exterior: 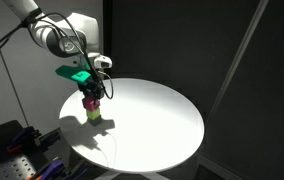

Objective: Put the pink block on the blue block

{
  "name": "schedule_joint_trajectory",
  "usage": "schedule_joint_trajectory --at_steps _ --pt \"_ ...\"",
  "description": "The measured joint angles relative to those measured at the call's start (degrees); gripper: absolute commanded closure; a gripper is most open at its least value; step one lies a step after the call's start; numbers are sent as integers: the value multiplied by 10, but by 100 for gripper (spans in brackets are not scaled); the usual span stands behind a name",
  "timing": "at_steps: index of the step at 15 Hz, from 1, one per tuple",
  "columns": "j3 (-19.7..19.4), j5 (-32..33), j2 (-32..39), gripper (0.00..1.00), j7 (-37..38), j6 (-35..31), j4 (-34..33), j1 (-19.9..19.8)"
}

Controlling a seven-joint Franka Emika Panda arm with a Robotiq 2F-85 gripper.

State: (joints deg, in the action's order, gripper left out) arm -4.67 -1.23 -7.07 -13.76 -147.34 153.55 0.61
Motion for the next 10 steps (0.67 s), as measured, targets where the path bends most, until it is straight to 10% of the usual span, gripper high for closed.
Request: schedule_joint_trajectory --at_steps 10 --pt "0 2 -11 70 0 40 0 0"
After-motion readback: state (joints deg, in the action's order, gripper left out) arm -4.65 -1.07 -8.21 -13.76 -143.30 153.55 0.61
